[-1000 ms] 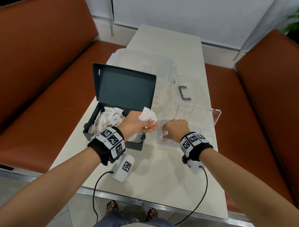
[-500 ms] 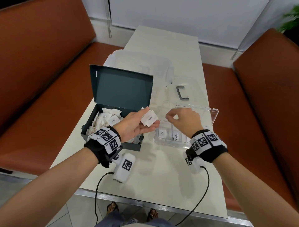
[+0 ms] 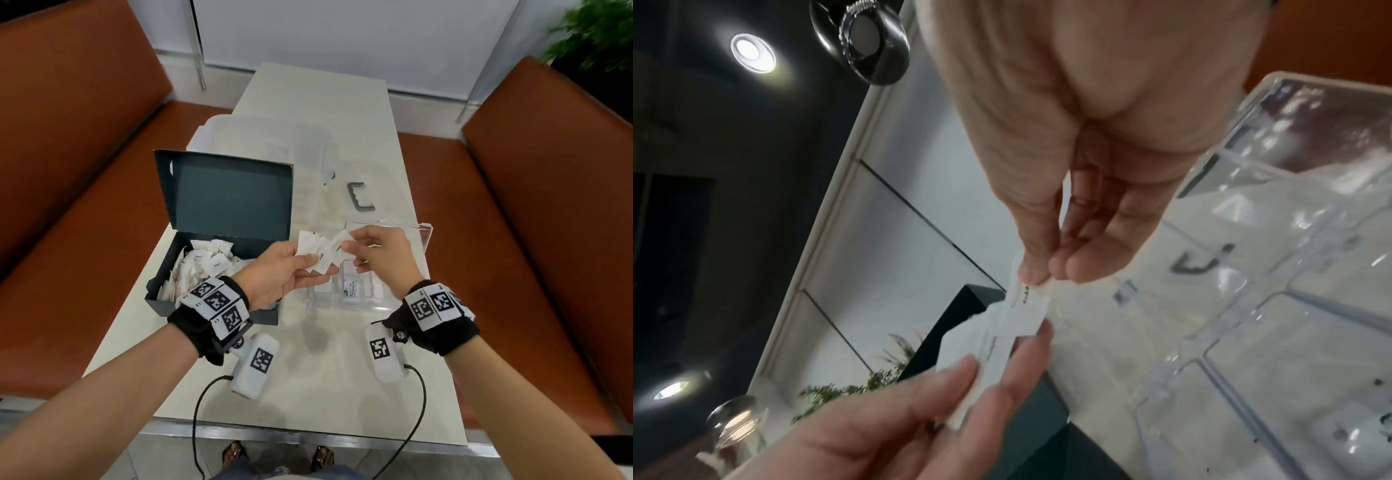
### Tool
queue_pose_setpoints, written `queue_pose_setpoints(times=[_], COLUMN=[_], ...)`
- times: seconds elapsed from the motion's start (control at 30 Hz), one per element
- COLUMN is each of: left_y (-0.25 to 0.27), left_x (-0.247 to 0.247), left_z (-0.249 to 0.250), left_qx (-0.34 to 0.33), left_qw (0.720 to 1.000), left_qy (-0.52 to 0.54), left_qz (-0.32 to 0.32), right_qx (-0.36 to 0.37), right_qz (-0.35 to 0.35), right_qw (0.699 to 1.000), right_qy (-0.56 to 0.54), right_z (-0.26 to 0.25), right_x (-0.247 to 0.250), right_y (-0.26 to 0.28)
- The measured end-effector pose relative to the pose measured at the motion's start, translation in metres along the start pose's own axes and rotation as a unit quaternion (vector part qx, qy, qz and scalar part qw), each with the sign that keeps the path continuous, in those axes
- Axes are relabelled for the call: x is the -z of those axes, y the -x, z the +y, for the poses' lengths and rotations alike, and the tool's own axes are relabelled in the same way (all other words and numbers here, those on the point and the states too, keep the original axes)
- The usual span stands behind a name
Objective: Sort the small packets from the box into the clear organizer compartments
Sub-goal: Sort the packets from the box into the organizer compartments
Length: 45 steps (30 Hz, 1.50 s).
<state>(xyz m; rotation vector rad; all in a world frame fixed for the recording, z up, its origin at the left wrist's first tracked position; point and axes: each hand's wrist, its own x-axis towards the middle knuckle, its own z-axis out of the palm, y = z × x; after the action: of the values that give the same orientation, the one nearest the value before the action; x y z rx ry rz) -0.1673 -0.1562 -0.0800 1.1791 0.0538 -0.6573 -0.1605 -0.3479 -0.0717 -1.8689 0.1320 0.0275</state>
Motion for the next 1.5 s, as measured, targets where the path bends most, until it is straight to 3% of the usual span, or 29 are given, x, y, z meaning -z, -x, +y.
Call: queue_pose_setpoints(times=[0.2,0.37,0.63,0.9,1.07,1.33,1.5], left_y=[-0.002,-0.002,-0.001,-0.001,-0.001,-0.001,-0.001], left_x=[-0.003,-0.009,-0.011,-0.015,-0.012,-0.004,0.007], left_z=[0.001,-0.002,0.0,-0.008,-0.008,-0.012,-0.006], left_qx=[-0.015,-0.014,0.041,0.0,0.017,-0.019,-0.051], left_qw=[0.999,0.999,0.997,0.999,0.997,1.0,0.992], left_qy=[-0.039,-0.04,0.068,0.033,0.067,-0.013,-0.105], left_qz=[0.003,-0.017,0.011,0.014,0.023,0.009,0.043], right_qx=[-0.026,-0.029,-0.042,-0.05,-0.065,-0.029,-0.006], right_qz=[-0.041,-0.079,-0.033,-0.038,-0.032,0.016,-0.038], right_qw=[0.995,0.994,0.995,0.994,0.99,0.997,0.999], right_qy=[-0.086,-0.065,-0.082,-0.092,-0.117,-0.065,0.033], right_z=[-0.001,-0.003,0.003,0.005,0.006,0.009,0.001], right_x=[0.019,0.008,0.007,-0.004,0.0,0.012,0.037], right_y=[0.007,0.014,0.018,0.024,0.025,0.021,0.015])
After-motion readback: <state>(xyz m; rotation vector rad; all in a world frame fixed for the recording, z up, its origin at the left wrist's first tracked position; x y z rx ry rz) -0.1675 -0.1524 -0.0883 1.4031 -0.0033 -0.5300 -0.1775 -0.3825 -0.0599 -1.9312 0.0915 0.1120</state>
